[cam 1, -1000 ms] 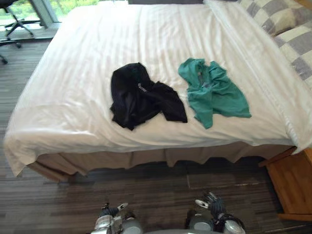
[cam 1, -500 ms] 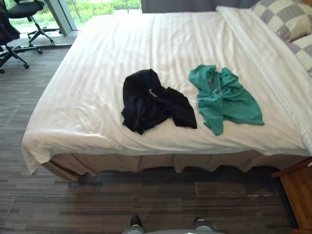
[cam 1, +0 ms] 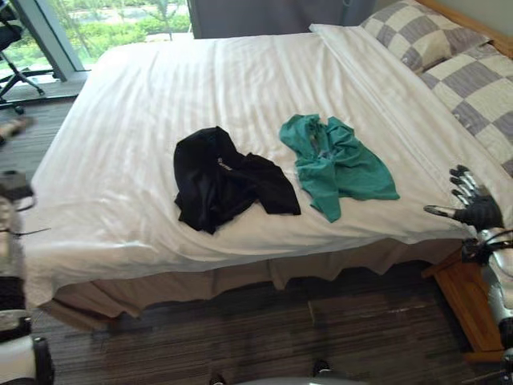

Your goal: Tidy the bed and pick cloth on bed and put in laundry

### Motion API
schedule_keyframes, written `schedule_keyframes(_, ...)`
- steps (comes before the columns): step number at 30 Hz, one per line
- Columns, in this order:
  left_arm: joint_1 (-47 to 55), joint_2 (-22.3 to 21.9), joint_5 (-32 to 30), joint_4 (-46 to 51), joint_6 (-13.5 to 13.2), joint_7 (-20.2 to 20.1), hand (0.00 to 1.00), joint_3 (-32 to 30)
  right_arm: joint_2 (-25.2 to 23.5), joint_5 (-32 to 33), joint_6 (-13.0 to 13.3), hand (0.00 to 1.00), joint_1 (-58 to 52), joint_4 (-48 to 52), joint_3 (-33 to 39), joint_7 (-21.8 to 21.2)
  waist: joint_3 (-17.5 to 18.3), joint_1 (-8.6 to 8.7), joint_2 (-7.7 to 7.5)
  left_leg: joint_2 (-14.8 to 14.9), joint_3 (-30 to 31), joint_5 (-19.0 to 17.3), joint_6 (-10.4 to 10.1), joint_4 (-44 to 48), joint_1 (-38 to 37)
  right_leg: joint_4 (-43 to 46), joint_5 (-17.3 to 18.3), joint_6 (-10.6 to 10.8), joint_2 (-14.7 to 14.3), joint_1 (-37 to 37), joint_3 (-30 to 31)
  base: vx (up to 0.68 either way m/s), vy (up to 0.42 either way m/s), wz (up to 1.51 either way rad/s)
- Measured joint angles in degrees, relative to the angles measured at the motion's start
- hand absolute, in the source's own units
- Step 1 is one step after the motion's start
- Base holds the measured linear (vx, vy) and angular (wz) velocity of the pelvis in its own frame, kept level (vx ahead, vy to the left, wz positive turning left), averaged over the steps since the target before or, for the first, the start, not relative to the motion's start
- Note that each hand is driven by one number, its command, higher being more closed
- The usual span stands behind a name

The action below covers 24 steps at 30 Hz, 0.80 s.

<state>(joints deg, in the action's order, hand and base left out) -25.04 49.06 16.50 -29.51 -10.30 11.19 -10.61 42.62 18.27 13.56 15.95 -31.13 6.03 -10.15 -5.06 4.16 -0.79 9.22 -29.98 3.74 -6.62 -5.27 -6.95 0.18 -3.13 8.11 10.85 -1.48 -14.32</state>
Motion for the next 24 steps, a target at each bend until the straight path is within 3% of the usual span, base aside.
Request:
schedule_keyframes(2, -3.14, -2.97, -1.72, -1.06, 1.38, 0.05, 0.0, 3.51, -0.28, -0.84, -0.34, 0.0, 3.14, -1.4, -2.17, -0.33, -0.78, -0.07, 0.04, -0.06, -0.42, 0.0, 0.0, 0.0, 0.08, -0.1, -0.35, -0.38, 0.0, 0.58, 1.0, -0.06, 0.018, -0.19)
schedule_keyframes(6, -12.15, -5.8, -11.34, -6.31, 3.99, 1.72, 0.0, 11.14, -1.24, -0.86, -0.35, 0.0, 11.12, -2.0, -5.04, -0.36, -5.84, 0.15, 0.0, -0.05, -1.5, 0.86, 0.68, 0.02, 1.89, 0.03, -1.57, -1.2, -0.22, 3.43, 2.96, -0.12, 0.021, -0.17)
schedule_keyframes(9, -17.54, -8.09, -11.65, -7.3, 6.03, 1.44, 0.0, 13.03, -1.77, 0.12, -0.35, 0.0, 14.16, -1.99, -6.17, -0.2, -10.0, 0.67, -0.08, 0.29, -2.02, 1.75, 0.8, 0.01, 3.57, 0.2, -2.43, -1.32, -0.63, 5.49, 3.85, -0.1, -0.01, -0.12)
schedule_keyframes(14, -22.44, -8.63, -12.93, -7.95, 8.49, 1.58, 0.0, 17.4, -3.48, 1.39, -0.34, 0.0, 16.37, -0.72, -6.28, 0.11, -13.47, 1.34, -0.6, 1.35, -3.56, 2.54, 0.39, 0.04, 5.76, 1.53, -2.84, -1.89, -1.75, 9.4, 5.71, -0.05, -0.031, -0.16)
schedule_keyframes(19, -29.84, -11.34, -18.96, -11.26, 16.81, 1.57, 0.0, 20.27, -4.92, 1.37, -0.27, 0.0, 16.4, 8.34, -6.31, 1.71, -17.47, 1.53, -1.55, 2.77, -6.25, 2.94, -0.04, 1.01, 9.45, 2.98, -3.02, -2.12, -2.91, 14.79, 8.41, -0.03, -0.03, -0.19)
schedule_keyframes(20, -30.18, -11.55, -19.38, -11.66, 17.3, 1.56, 0.0, 20.26, -4.91, 1.38, -0.27, 0.0, 16.4, 8.71, -6.31, 1.75, -17.51, 1.55, -1.62, 2.82, -6.35, 2.94, -0.04, 1.13, 9.8, 3.04, -3.03, -2.13, -2.94, 15.16, 8.5, -0.01, -0.029, -0.15)
schedule_keyframes(24, -32.33, -13.92, -26.76, -16.98, 24.31, -0.94, 0.0, 21.36, -4.98, 1.42, -0.43, 0.0, 16.43, 16.12, -6.32, 2.58, -18.3, 2.72, -1.76, 3.5, -7.83, 2.95, -0.08, 1.43, 12.87, 3.99, -3.03, -2.14, -2.96, 19.4, 9.84, 0.02, -0.023, -0.14)
